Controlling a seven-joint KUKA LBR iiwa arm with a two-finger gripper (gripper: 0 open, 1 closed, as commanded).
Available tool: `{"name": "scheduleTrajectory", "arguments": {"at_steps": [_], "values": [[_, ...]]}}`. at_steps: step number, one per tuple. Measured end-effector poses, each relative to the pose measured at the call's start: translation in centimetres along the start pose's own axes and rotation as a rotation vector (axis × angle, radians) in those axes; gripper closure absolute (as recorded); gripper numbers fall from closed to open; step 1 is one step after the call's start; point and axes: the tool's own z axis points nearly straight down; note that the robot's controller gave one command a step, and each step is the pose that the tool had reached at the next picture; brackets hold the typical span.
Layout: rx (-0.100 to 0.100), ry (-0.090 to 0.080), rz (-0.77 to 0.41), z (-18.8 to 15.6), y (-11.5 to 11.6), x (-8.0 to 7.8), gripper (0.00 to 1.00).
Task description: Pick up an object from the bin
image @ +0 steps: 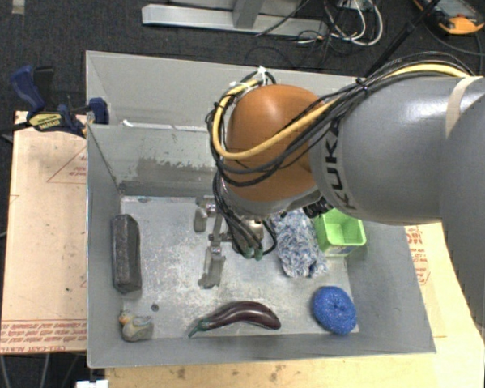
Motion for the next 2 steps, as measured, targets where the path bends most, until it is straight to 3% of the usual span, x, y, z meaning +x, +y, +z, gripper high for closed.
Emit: {"name": "scheduleTrajectory", "arguments": {"at_steps": [1,2], "values": [[-0.001,-0.008,0.003,-0.4,-0.1,-0.2,0.00],[-0.004,-0.014,0.030,3.9,-2.9,1.7,0.00]]}}
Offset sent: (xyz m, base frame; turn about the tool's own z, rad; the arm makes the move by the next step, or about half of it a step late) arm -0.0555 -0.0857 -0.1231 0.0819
